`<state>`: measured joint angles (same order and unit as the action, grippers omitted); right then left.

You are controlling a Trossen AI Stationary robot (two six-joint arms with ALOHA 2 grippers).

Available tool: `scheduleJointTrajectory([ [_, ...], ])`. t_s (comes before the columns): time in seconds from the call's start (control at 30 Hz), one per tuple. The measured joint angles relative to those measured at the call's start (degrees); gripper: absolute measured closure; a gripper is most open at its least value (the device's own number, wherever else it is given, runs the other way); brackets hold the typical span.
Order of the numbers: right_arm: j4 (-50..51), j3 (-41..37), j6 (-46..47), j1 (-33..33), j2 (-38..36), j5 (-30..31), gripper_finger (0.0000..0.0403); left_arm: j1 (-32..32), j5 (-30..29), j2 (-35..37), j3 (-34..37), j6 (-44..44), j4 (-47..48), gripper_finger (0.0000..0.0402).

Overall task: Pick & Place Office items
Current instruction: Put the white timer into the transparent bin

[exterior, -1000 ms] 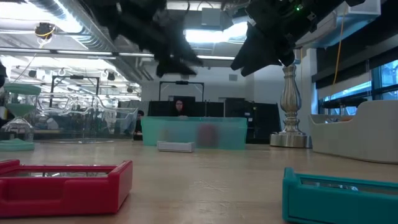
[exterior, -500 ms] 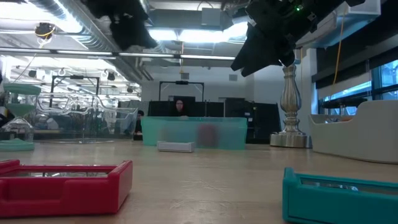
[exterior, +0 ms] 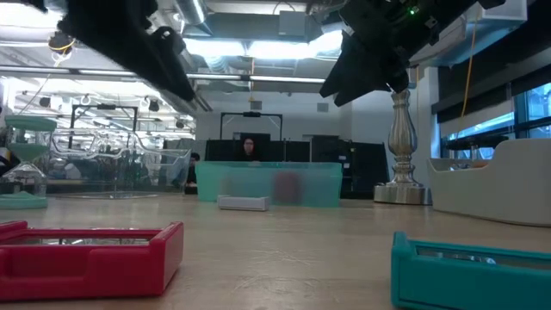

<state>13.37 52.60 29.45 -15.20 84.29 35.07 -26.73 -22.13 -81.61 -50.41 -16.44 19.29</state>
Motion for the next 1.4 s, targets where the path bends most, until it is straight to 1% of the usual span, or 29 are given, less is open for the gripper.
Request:
scheduleJointTrajectory([
  [0.07,0.00,0.00,-0.05,-0.02,0.00,0.00,0.0127,0.34,-2.72,-2.06,0.00,0.68,-1.16,0.0143],
  [0.13,0.00,0.00,-0.07,-0.02,0.00,0.00,0.0127,1.87,-6.53,-4.29,0.00,-1.50,-1.71,0.0140],
  [0.2,0.00,0.00,-0.07,-0.02,0.00,0.00,0.0127,4.49,-7.36,-6.40,0.00,-4.25,-1.92,0.0135],
  [0.27,0.00,0.00,-0.07,-0.02,0.00,0.01,0.0127,7.38,-5.17,-8.50,0.00,-5.10,-1.47,0.0129],
  [0.33,0.00,0.00,-0.07,0.00,0.00,0.00,0.0127,10.32,-2.10,-10.41,0.02,-3.71,-2.02,0.0123],
  [0.43,0.00,0.00,-0.09,-0.01,0.00,0.00,0.0127,13.93,1.64,-13.08,0.02,1.66,-4.06,0.0116],
  [0.6,0.36,0.00,-0.13,-0.01,0.00,0.02,0.0127,17.82,2.83,-15.86,0.02,12.81,-7.57,0.0115],
  [0.7,0.84,0.00,-0.41,-0.01,0.00,0.02,0.0127,19.78,5.07,-16.19,0.02,15.95,-8.30,0.0115],
  [0.8,0.85,0.00,-1.08,-0.02,0.00,0.04,0.0127,21.98,8.48,-16.19,0.02,16.75,-8.85,0.0114],
  [1.03,0.85,0.00,-1.36,-0.02,0.00,0.04,0.0127,26.56,10.69,-16.75,0.02,15.84,-10.18,0.0116],
  [1.17,0.85,0.00,-1.36,0.00,0.00,0.04,0.0127,28.00,17.06,-17.12,0.00,15.19,-12.08,0.0116],
  [1.23,0.85,0.00,-1.36,-0.01,0.00,0.04,0.0127,28.12,19.18,-17.30,0.02,14.81,-12.23,0.0116],
  [1.4,0.85,0.00,-1.36,-0.02,0.00,0.04,0.0127,28.14,19.27,-17.28,0.02,15.16,-12.67,0.0116],
])
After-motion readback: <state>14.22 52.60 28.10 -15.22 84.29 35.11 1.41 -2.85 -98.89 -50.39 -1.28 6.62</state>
